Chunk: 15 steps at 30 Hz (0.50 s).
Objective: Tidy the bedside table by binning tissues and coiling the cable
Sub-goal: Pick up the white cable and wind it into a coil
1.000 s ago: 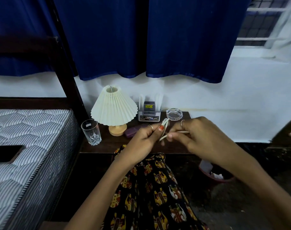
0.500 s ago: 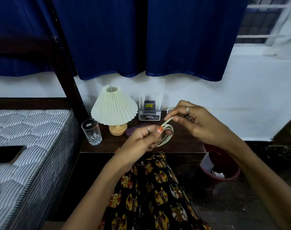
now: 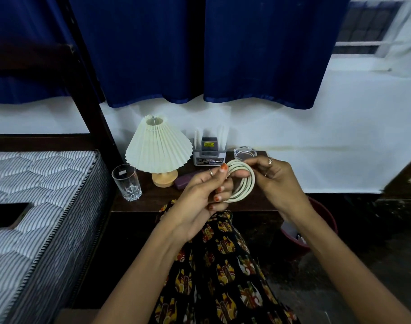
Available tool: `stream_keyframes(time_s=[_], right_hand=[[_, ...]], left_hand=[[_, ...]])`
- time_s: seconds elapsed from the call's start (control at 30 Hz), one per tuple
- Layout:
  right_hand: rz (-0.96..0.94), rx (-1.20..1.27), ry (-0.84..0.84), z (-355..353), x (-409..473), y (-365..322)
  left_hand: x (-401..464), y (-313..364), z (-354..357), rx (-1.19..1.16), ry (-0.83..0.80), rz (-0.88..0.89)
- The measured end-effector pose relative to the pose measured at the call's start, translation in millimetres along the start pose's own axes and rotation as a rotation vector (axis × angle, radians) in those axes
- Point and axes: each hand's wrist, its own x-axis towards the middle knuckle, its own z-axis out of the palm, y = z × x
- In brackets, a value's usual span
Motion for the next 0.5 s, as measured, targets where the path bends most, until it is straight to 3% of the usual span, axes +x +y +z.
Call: stream_keyframes(time_s=[0.2,0.5], right_hand=[[0.281,0.439,-0.015,8.8,-13.9,2.0],[0.419,0.572,0.063,15.5,-17.3,-7.1]], left_hand=[[3.0,-6.5,3.5,-0.053,0.086,-0.029],[12.8,-16.7,3.5,0.378,0.411,0.041]])
